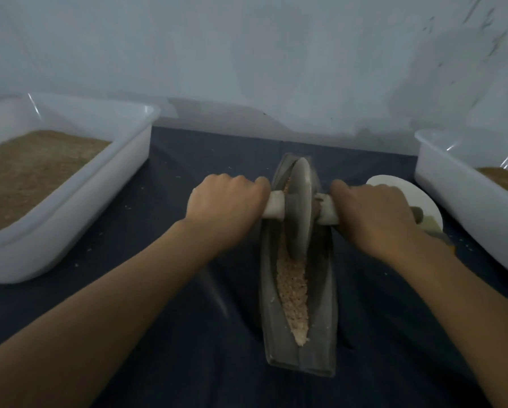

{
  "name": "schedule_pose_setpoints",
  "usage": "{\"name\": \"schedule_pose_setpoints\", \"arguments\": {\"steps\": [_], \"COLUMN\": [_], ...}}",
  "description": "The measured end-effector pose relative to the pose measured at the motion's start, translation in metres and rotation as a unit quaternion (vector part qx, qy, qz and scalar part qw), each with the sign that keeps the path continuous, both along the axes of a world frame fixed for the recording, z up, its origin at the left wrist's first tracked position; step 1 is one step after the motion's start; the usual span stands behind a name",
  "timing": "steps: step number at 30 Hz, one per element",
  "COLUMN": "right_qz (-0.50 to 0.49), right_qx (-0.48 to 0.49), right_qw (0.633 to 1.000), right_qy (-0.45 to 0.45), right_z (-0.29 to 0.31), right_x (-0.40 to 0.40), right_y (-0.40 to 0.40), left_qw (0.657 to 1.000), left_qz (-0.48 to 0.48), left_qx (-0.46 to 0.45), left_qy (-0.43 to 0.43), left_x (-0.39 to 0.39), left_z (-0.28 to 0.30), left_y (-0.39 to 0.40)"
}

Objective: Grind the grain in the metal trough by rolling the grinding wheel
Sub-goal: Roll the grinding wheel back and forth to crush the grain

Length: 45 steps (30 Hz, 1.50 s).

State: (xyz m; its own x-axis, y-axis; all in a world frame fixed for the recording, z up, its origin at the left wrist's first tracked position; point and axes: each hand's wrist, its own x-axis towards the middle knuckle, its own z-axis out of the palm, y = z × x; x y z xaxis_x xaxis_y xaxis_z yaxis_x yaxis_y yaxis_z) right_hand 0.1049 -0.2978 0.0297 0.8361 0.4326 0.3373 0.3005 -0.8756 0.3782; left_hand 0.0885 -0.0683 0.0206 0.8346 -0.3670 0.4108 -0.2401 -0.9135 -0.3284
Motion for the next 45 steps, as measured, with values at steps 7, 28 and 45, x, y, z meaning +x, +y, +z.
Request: {"name": "schedule_pose_setpoints", "arguments": {"steps": [7, 28, 45], "right_qz": [0.001, -0.004, 0.008], "right_qx": [0.023, 0.043, 0.058], "right_qw": [0.999, 0.994, 0.996], "right_qy": [0.049, 0.099, 0.065], "right_z": [0.008, 0.007, 0.008], "right_x": [-0.008, -0.024, 0.007], "right_y": [-0.001, 0.0, 0.004], "left_qw": [0.999, 0.996, 0.998], "left_qz": [-0.035, -0.033, -0.021], "left_qx": [-0.023, -0.023, -0.053], "left_qy": [0.01, 0.075, 0.023], "left_x": [0.0, -0.003, 0.018], "left_z": [0.007, 0.01, 0.002], "left_y": [-0.001, 0.002, 0.0]}}
